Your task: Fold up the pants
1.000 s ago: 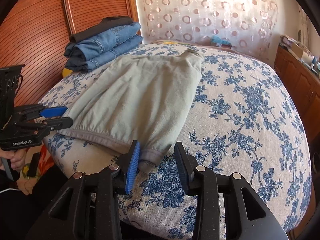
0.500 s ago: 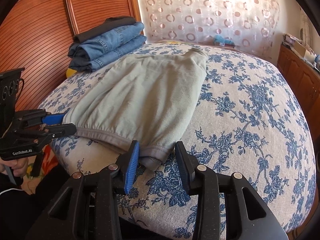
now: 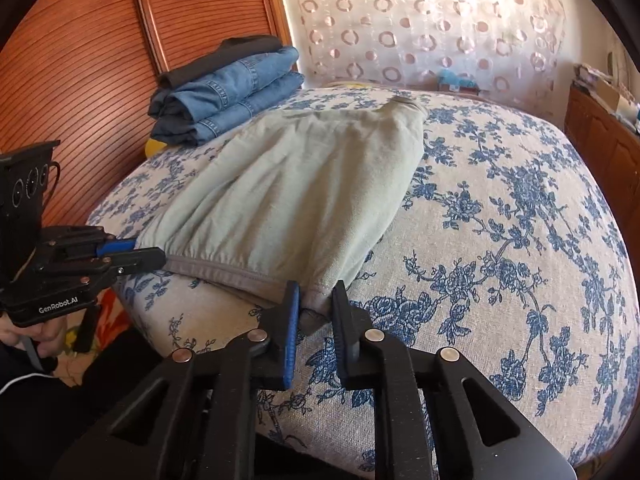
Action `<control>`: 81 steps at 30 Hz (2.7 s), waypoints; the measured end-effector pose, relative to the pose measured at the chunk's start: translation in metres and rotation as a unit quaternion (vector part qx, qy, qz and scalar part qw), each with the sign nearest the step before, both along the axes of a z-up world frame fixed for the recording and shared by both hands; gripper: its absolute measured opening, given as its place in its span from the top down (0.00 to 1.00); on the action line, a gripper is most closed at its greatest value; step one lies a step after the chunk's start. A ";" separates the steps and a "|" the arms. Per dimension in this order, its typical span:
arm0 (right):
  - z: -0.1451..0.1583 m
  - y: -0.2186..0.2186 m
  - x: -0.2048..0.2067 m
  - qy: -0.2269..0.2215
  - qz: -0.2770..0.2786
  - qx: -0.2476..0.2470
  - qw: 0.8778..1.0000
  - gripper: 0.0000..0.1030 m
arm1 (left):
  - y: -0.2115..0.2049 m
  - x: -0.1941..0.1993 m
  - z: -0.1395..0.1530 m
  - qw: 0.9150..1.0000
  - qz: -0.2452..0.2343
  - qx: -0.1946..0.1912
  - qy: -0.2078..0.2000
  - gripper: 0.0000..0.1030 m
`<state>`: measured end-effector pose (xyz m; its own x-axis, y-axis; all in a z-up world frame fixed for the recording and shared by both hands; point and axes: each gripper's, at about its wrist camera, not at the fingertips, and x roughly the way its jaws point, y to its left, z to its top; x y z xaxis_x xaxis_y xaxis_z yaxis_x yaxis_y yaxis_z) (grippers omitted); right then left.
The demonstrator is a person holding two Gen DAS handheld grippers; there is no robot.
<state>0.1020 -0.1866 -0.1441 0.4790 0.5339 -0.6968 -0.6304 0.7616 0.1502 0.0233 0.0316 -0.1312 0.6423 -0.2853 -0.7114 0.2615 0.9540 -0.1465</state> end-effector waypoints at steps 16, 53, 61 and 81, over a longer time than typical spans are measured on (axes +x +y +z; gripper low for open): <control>0.043 -0.008 -0.019 -0.011 0.016 0.042 0.999 0.91 | 0.010 -0.013 0.041 0.999 -0.002 -0.022 -0.043 0.94; 0.048 0.058 0.152 -0.021 -0.035 0.014 0.999 0.90 | 0.035 0.158 0.038 0.998 0.051 0.016 -0.030 0.93; 0.045 0.062 0.168 -0.019 -0.049 0.012 0.999 0.82 | 0.037 0.169 0.038 0.998 0.062 0.010 -0.017 0.91; 0.049 0.025 0.122 -0.037 -0.038 0.006 0.999 0.57 | 0.030 0.128 0.056 0.997 0.049 0.013 -0.054 0.56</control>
<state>0.2242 -0.1613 -0.0947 0.5687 0.5020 -0.6517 -0.5812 0.8058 0.1136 0.1513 0.0620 -0.0753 0.7390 -0.1998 -0.6434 0.1788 0.9789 -0.0986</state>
